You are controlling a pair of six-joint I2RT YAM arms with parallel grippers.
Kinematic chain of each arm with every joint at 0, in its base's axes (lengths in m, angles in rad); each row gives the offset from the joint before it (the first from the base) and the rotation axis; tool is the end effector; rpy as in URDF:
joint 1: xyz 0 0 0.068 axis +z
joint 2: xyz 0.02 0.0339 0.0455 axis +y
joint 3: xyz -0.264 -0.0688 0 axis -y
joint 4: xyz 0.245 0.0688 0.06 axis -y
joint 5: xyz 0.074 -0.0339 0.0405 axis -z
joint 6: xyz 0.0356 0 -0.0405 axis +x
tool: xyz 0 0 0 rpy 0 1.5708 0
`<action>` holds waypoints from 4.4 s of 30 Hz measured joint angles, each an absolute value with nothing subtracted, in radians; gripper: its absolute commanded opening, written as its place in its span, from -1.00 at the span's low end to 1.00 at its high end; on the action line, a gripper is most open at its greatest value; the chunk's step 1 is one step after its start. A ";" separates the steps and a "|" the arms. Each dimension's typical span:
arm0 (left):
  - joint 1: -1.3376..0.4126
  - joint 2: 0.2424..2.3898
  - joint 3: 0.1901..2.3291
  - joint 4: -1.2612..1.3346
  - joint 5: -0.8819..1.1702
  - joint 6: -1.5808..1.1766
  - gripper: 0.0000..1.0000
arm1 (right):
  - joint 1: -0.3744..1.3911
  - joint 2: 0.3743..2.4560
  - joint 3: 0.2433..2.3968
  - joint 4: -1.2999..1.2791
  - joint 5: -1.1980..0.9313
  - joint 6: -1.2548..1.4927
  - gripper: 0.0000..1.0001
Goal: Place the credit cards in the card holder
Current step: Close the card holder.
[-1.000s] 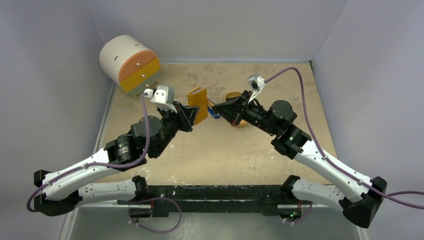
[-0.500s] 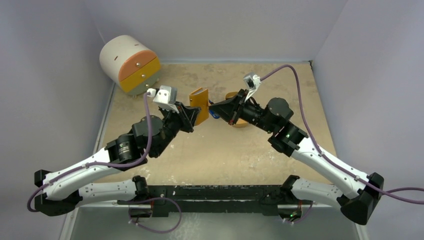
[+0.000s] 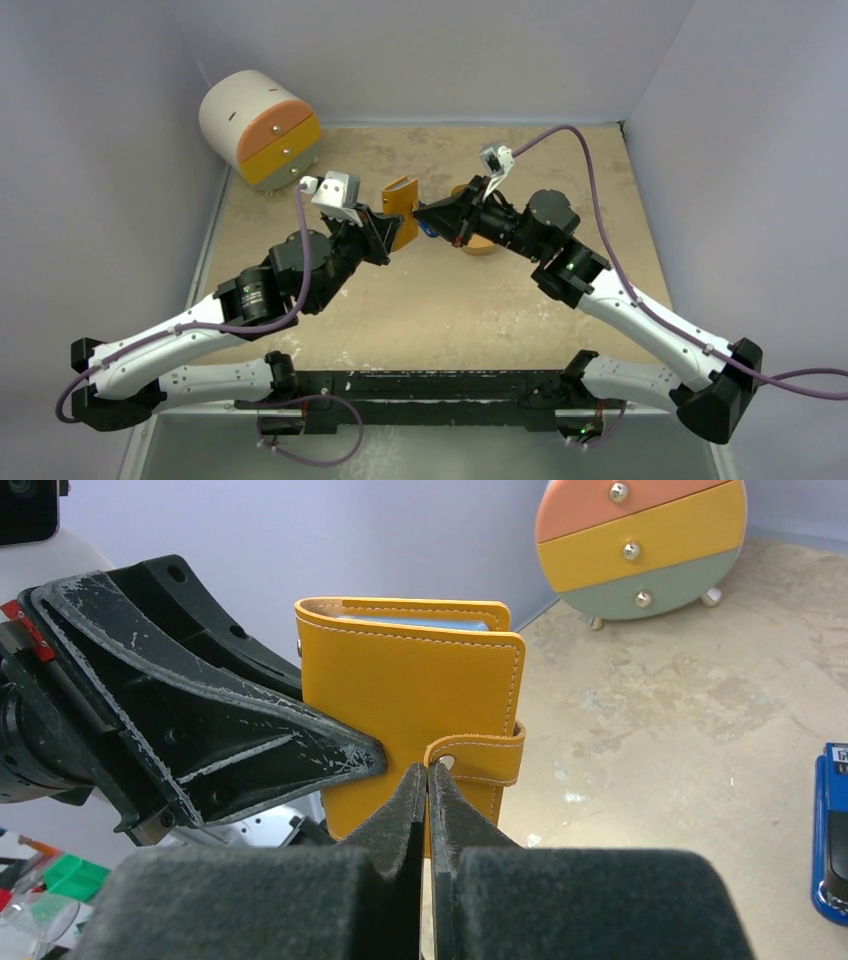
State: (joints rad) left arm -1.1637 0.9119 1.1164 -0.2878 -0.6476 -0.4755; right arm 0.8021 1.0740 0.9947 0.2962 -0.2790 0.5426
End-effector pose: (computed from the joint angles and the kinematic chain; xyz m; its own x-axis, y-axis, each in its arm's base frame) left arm 0.0942 -0.1642 0.4222 -0.2556 -0.3293 -0.9090 0.4244 0.8065 -0.4116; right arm 0.1659 0.1857 0.4093 -0.3252 0.3777 -0.8669 -0.8291 0.3269 0.4535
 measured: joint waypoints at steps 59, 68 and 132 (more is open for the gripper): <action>-1.159 0.907 1.116 -0.307 -0.657 -0.451 -1.00 | 0.801 1.127 1.054 0.230 -0.291 0.515 -1.00; -1.154 0.916 1.122 -0.303 -0.659 -0.449 -1.00 | 0.798 1.141 1.068 0.229 -0.291 0.515 -1.00; -1.148 0.925 1.137 -0.301 -0.640 -0.426 -1.00 | 0.791 1.150 1.105 0.181 -0.333 0.508 -1.00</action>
